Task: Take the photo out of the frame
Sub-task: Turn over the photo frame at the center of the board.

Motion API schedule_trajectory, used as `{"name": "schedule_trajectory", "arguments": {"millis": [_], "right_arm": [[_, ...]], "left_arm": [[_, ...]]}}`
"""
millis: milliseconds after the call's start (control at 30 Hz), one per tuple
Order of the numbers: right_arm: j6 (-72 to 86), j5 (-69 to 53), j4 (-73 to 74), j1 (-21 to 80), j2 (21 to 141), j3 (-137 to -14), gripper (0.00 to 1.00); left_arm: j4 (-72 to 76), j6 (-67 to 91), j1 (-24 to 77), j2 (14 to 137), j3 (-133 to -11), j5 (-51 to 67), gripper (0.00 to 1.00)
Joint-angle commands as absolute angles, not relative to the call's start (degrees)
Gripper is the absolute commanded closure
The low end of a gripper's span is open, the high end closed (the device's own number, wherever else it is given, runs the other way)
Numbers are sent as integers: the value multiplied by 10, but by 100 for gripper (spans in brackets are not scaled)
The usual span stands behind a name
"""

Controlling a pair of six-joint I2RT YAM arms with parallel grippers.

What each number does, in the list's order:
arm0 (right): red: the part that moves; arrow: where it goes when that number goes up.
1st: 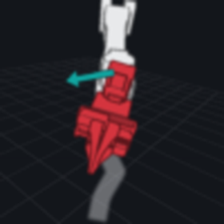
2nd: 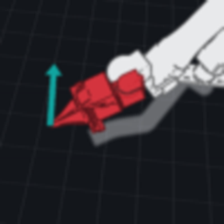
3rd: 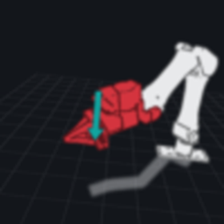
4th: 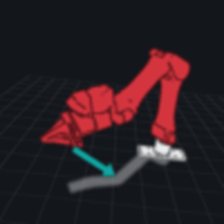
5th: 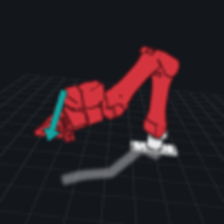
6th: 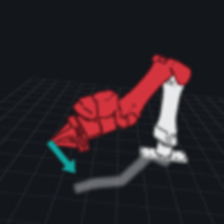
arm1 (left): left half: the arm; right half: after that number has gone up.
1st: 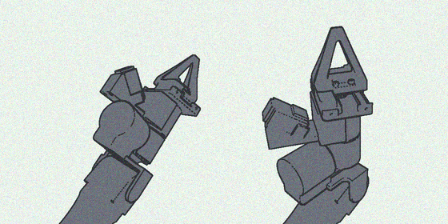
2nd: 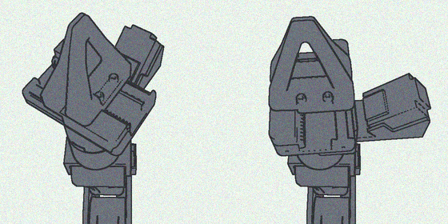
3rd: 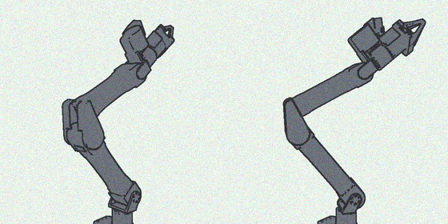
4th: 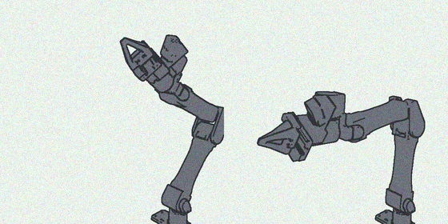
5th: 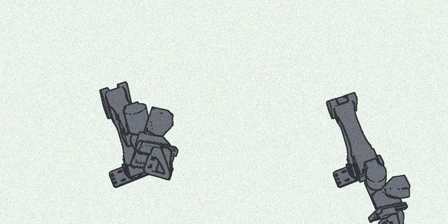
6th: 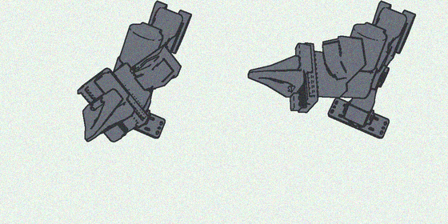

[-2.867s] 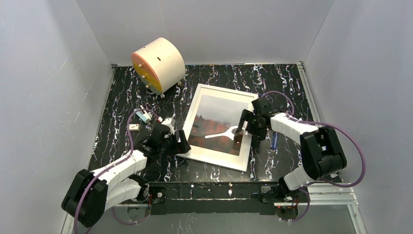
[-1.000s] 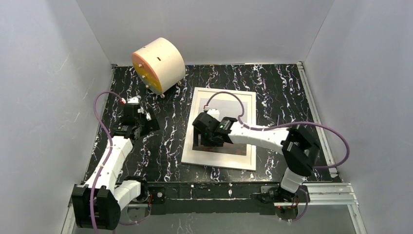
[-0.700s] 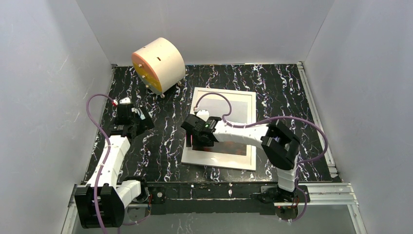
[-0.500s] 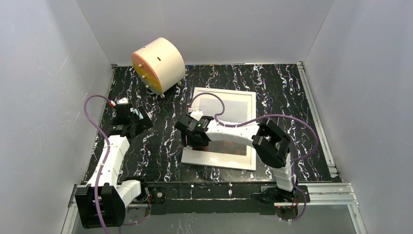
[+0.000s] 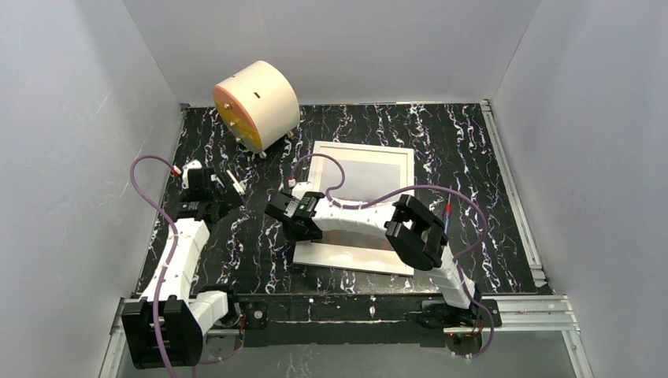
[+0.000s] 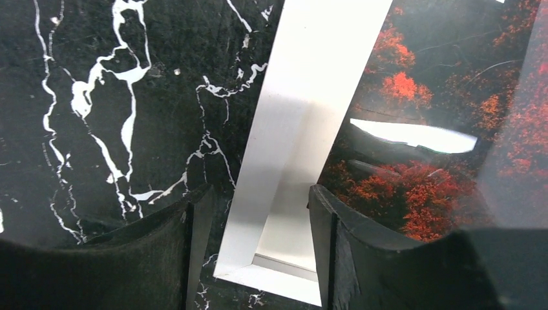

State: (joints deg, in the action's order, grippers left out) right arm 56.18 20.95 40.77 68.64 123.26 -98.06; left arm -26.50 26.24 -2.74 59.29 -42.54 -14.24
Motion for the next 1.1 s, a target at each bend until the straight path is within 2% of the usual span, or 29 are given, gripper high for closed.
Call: {"name": "schedule_trajectory", "arguments": {"millis": [0, 333, 700, 1067], "right_arm": [[575, 251, 455, 693, 1249, -1029, 37], [585, 282, 511, 711, 1303, -1098, 40], [594, 297, 534, 715, 1329, -1118, 56], [616, 309, 536, 719, 1326, -1117, 59]], "left_arm": [[-274, 268, -31, 593, -437, -158, 2], [-274, 263, -31, 590, -437, -158, 2], [-274, 259, -31, 589, -439, -163, 2], [-271, 257, -31, 589, -437, -149, 2]]}}
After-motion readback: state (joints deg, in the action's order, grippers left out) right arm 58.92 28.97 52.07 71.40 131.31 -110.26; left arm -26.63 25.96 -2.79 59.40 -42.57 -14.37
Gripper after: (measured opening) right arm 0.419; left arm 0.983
